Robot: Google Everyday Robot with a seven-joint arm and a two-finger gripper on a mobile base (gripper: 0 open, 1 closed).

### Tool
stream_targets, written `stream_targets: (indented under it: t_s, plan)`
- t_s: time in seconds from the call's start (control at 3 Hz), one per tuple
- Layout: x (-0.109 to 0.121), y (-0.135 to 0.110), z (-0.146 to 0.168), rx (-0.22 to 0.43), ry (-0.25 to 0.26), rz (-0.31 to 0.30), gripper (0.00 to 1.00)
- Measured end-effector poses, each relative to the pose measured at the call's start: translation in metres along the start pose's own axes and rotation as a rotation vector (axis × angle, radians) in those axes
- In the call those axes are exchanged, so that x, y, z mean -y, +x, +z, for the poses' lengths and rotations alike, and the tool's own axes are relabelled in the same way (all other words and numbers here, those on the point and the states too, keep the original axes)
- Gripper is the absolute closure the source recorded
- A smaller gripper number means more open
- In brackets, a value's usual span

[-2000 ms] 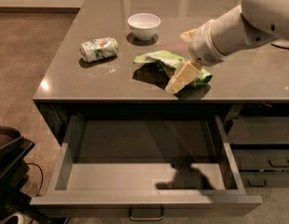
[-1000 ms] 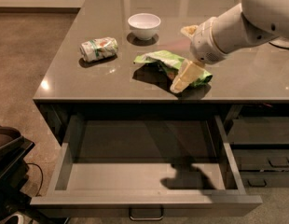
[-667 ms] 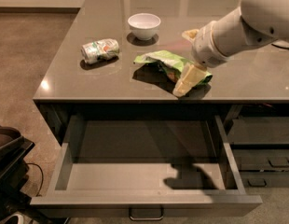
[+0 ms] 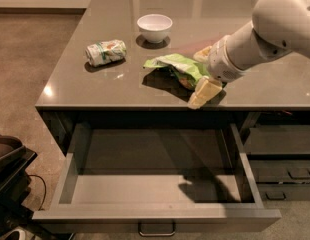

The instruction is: Place green rice chip bag into top drawer

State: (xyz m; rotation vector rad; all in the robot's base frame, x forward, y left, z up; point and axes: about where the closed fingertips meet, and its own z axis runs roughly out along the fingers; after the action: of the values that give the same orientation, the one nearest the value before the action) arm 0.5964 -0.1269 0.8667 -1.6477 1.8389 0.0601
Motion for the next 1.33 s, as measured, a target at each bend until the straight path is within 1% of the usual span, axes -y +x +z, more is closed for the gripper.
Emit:
stream_targets:
  t_s: [1.0, 1.33]
  plan:
    - [-0.0001, 0.0000, 0.0000, 0.000, 0.000, 0.000, 0.88]
    - [-0.0001, 0.0000, 0.0000, 0.000, 0.000, 0.000, 1.00]
